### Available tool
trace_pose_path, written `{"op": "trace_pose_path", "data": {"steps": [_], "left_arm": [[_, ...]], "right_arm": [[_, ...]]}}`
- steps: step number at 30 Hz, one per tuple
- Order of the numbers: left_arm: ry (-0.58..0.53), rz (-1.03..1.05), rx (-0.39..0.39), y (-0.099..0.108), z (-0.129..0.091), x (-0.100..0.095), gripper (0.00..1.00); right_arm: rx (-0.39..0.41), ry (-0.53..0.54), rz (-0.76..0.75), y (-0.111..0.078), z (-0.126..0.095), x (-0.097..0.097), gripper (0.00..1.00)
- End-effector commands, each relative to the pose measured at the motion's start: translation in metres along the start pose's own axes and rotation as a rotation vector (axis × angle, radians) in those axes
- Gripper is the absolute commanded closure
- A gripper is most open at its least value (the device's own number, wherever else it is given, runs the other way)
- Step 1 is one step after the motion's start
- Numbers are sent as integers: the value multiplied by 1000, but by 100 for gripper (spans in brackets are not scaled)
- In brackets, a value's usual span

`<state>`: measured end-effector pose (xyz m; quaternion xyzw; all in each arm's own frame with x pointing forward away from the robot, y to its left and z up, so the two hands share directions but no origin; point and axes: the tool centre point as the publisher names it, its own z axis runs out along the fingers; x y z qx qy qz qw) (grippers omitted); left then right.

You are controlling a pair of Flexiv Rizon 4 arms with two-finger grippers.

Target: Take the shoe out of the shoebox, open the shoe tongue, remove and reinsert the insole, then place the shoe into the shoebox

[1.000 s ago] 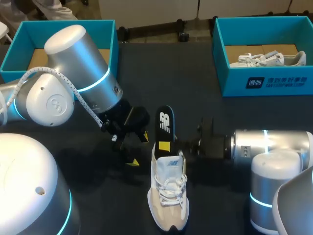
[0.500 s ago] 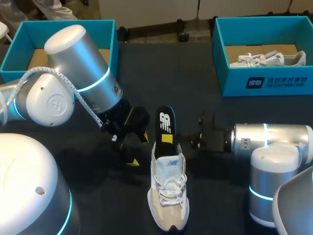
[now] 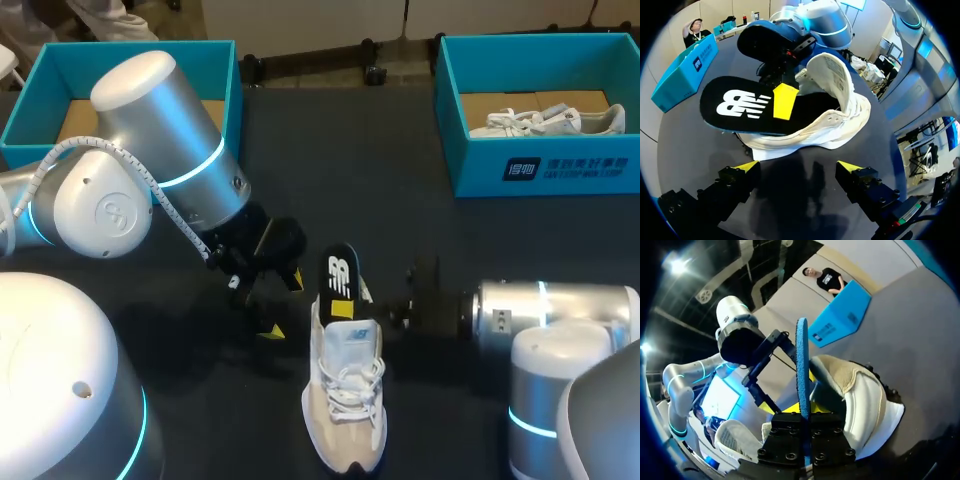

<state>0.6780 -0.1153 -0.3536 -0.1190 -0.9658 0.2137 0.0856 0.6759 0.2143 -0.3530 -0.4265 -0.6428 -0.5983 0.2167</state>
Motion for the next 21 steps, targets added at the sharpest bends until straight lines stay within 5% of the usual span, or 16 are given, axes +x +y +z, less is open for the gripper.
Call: {"op": "trace_pose_path", "data": {"steps": [1,3,4,6,7,16,21], "left_arm": [[-2,0,-3,0,1,1,0],[-2,0,-3,0,1,1,0],[-2,0,-3,0,1,1,0],[-2,0,-3,0,1,1,0],[-2,0,-3,0,1,1,0],[-2,0,-3,0,1,1,0],[-2,0,-3,0,1,1,0]], "right_arm": [[-17,-21,10,-10,-2,6,100],[-25,-18,8,-11,-3,8,98],[-29,-18,1,-10,-4,10,73],[-33,-14,-14,-6,-4,14,55],[-36,-12,-29,-3,-4,16,53],[-33,-1,-100,19,0,26,56],[-30,2,-99,28,2,19,70]]}}
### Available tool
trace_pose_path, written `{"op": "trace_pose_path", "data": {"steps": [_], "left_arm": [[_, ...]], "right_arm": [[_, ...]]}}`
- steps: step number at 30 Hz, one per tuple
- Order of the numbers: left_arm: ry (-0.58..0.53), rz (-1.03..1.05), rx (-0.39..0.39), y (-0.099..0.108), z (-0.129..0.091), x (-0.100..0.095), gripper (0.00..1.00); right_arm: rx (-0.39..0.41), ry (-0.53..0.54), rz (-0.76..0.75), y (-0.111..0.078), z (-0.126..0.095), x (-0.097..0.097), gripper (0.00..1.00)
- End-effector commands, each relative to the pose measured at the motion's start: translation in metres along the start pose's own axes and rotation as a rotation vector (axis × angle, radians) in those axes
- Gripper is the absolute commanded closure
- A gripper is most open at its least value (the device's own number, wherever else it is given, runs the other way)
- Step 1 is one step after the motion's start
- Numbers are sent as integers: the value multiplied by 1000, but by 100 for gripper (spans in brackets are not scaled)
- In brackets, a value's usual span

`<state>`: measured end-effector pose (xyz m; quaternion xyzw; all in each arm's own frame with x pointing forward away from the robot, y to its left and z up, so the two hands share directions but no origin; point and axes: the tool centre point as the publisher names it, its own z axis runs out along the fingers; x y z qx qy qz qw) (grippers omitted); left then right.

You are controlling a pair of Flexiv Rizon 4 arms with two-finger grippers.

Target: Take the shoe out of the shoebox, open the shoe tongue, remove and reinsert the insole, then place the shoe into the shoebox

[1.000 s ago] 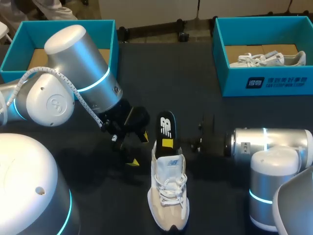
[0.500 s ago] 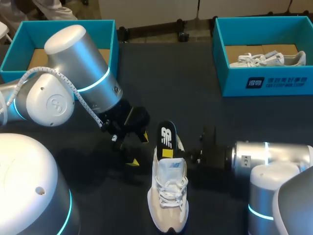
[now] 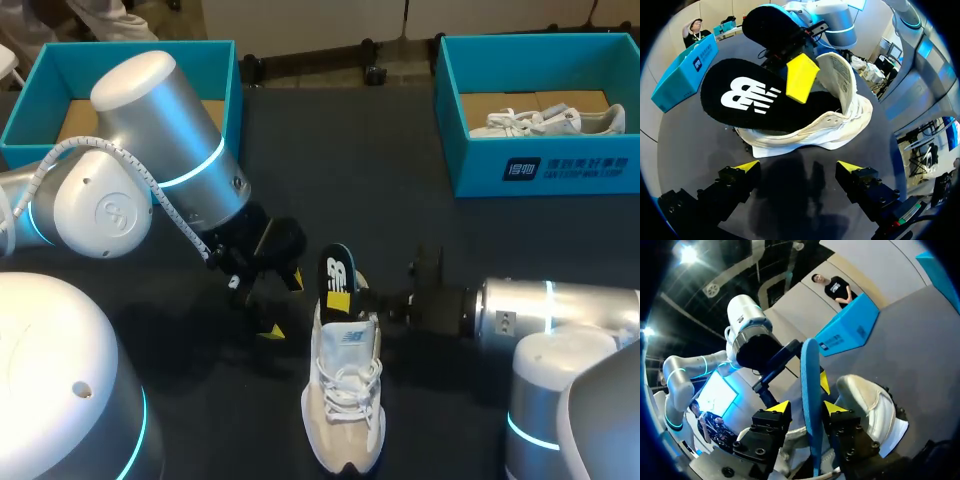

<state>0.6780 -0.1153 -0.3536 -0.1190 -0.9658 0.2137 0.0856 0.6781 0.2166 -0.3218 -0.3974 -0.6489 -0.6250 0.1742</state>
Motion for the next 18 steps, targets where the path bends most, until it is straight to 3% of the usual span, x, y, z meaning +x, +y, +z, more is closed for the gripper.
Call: {"op": "trace_pose_path", "data": {"steps": [1,2,3,10,18], "left_arm": [[-2,0,-3,0,1,1,0],[-2,0,-3,0,1,1,0],[-2,0,-3,0,1,1,0],[-2,0,-3,0,1,1,0],[-2,0,-3,0,1,1,0]], "right_arm": [[21,5,12,8,6,-8,78],[19,10,18,9,6,-9,84],[13,26,28,10,7,-12,100],[-54,179,91,4,0,-23,100],[-73,168,101,-13,-2,-18,100]]}}
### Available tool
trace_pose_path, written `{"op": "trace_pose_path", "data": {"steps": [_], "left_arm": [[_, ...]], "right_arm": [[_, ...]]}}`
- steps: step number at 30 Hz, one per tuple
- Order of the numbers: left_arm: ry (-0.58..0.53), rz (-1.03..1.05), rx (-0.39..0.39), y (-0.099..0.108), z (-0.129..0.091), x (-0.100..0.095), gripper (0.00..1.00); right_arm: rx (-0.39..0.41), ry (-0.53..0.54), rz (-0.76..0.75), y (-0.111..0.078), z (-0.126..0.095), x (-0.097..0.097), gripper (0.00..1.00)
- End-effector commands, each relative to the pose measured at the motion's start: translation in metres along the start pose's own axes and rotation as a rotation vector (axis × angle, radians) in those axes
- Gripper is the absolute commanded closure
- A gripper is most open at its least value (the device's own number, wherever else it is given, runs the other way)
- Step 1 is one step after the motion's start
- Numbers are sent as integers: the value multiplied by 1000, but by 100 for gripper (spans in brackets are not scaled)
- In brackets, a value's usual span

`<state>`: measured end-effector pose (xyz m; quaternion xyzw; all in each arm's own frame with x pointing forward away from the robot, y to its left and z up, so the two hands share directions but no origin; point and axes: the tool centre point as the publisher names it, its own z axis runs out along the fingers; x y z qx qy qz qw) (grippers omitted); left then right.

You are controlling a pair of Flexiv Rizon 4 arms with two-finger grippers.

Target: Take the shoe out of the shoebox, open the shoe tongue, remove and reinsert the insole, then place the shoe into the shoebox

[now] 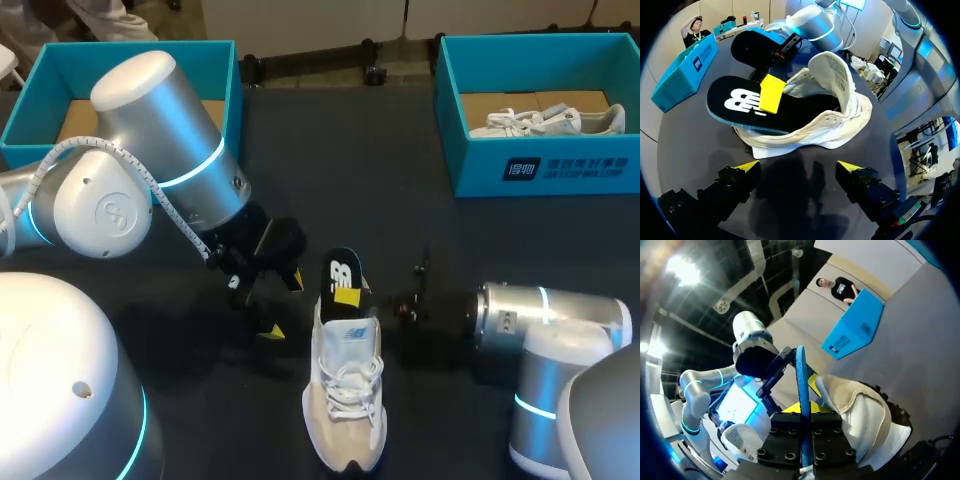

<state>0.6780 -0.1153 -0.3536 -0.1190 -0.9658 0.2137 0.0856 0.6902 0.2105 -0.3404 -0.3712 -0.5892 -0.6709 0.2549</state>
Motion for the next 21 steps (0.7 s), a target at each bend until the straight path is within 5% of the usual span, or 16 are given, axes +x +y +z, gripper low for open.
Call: {"op": "trace_pose_path", "data": {"steps": [1,10,13,15,21], "left_arm": [[-2,0,-3,0,1,1,0],[-2,0,-3,0,1,1,0],[-2,0,-3,0,1,1,0],[-2,0,-3,0,1,1,0],[-2,0,-3,0,1,1,0]], "right_arm": [[-14,-29,0,-11,-3,5,100],[15,-106,-20,-23,0,16,100],[24,-108,-28,-23,2,18,84],[30,-122,-41,-21,3,20,56],[39,-144,-79,-5,4,26,60]]}}
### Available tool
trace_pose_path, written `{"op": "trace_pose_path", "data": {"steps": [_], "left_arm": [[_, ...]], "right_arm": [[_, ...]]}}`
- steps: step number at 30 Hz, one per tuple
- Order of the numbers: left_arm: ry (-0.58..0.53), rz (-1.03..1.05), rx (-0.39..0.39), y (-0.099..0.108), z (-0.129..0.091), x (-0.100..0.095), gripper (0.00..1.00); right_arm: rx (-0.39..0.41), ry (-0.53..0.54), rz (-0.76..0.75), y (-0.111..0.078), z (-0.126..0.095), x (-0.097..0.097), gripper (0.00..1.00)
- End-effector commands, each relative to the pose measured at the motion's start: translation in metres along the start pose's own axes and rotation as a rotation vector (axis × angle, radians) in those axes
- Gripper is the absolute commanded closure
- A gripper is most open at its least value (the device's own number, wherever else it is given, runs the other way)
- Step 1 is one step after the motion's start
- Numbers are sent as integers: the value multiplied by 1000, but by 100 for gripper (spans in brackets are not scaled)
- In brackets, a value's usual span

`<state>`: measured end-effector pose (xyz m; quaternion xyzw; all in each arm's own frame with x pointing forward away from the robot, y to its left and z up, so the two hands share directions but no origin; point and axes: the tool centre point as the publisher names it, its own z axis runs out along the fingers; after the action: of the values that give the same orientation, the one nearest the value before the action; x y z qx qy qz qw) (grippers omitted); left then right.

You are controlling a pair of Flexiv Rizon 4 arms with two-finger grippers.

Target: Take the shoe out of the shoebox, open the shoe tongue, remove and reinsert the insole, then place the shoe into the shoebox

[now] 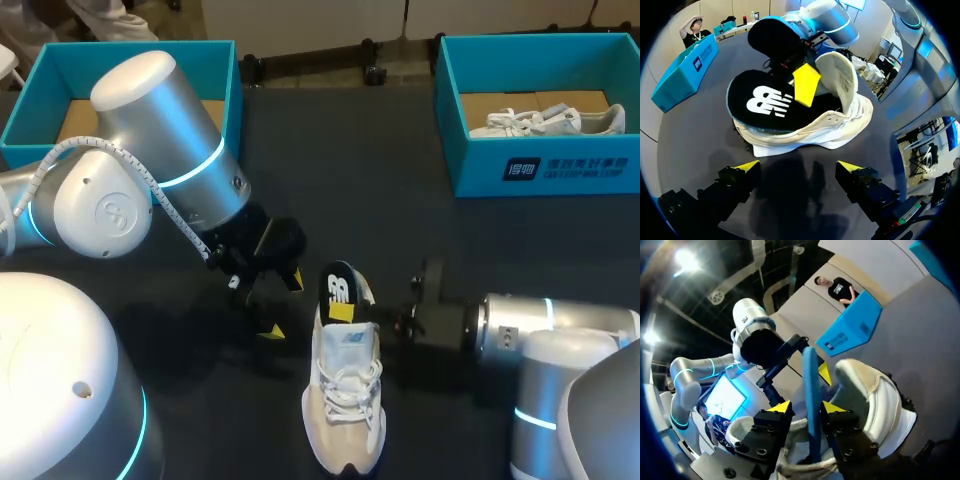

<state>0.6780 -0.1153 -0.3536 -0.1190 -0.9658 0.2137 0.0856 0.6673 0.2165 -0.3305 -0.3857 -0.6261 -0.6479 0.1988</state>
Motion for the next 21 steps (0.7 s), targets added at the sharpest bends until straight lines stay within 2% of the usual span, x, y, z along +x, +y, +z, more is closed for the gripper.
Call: {"op": "trace_pose_path", "data": {"steps": [1,4,6,7,8,14,21], "left_arm": [[-2,0,-3,0,1,1,0],[-2,0,-3,0,1,1,0],[-2,0,-3,0,1,1,0],[-2,0,-3,0,1,1,0],[-2,0,-3,0,1,1,0],[-2,0,-3,0,1,1,0],[-2,0,-3,0,1,1,0]], "right_arm": [[13,-24,-9,11,2,3,61],[18,-31,-12,18,4,0,68],[23,-46,-8,21,5,-4,85],[24,-45,-2,22,6,-7,98],[25,-48,5,22,6,-10,100],[29,-66,85,12,7,-21,100],[38,-98,118,-9,5,-14,100]]}}
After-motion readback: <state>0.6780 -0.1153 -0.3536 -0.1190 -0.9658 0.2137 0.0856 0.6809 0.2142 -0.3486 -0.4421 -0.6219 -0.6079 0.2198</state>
